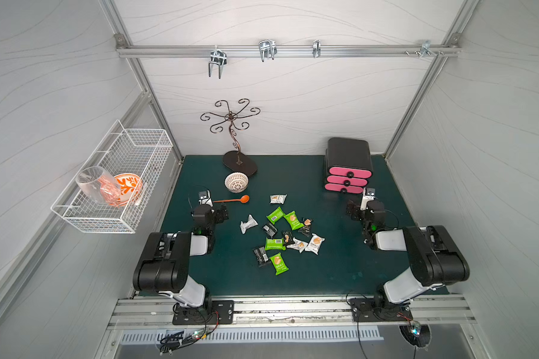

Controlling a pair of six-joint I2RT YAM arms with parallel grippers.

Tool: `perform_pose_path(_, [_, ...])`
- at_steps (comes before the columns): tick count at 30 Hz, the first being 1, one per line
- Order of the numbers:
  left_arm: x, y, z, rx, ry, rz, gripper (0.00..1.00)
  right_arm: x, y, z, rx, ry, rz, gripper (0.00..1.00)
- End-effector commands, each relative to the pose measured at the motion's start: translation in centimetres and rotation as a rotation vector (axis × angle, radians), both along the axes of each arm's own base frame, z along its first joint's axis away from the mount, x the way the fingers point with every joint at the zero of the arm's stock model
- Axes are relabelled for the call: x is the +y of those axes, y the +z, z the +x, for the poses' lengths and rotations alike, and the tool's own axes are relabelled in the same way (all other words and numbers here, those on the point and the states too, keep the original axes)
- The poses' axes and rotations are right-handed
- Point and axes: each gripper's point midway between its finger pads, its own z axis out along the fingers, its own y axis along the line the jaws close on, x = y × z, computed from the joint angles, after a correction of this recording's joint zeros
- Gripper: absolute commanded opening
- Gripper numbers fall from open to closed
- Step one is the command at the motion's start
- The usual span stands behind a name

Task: Place the cookies into the drawer by color
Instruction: Open the drawer in the storage box.

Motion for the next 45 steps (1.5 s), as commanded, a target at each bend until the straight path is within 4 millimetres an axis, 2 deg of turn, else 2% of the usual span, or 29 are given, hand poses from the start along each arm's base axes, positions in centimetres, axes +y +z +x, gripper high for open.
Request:
perform_pose_path(1, [0.0,1.7,1.1,-0.054,-0.001,0.011,1.0,0.1,0.3,0.0,-0.005,0.0,0.012,0.99])
perform_pose_path(15, [0.0,1.6,1.1,-0.053,0.001,0.01,1.0,0.1,0.3,0.0,-0.007,0.001,0.012,0.99])
perform_pose_path(18, [0.0,1.7,1.1,-0.053,0.0,0.01,1.0,0.7,1.9,0.1,0.007,0.041,0.007,0.99])
perform_pose_path(20, [0.1,1.7,1.1,-0.056,0.001,0.01,1.0,1.2,3.3,0.0,0.113,0.051,0.032,0.99])
perform_pose_path(22, [0.1,1.7,1.1,-0.054,0.001,0.01,1.0,1.1,5.2,0.0,0.169,-0.006,0.145,0.99])
perform_pose_path(25, [0.0,1.6,1.1,-0.053,0.0,0.01,1.0,2.9,7.2,-0.1,0.163,0.031,0.297,0.99])
perform_pose_path(29, [0.0,1.7,1.1,-0.054,0.001,0.01,1.0,3.8,8.0,-0.4,0.172,-0.026,0.513,0.99])
perform_pose_path(35, [0.0,1.6,1.0,-0.051,-0.003,0.008,1.0,6.0,9.6,-0.5,0.269,-0.024,0.829,0.99])
perform_pose_path(39, [0.0,1.6,1.0,-0.052,-0.003,0.004,1.0,5.3,10.6,0.1,0.256,-0.063,1.041,0.98])
perform_pose_path(43, [0.1,1.7,0.9,-0.057,-0.003,0.0,1.0,3.5,11.4,1.0,0.228,-0.105,1.162,0.98])
perform_pose_path(45, [0.7,2.3,0.7,-0.062,0.037,-0.003,1.0,3.0,11.9,1.7,0.207,-0.099,1.202,0.97])
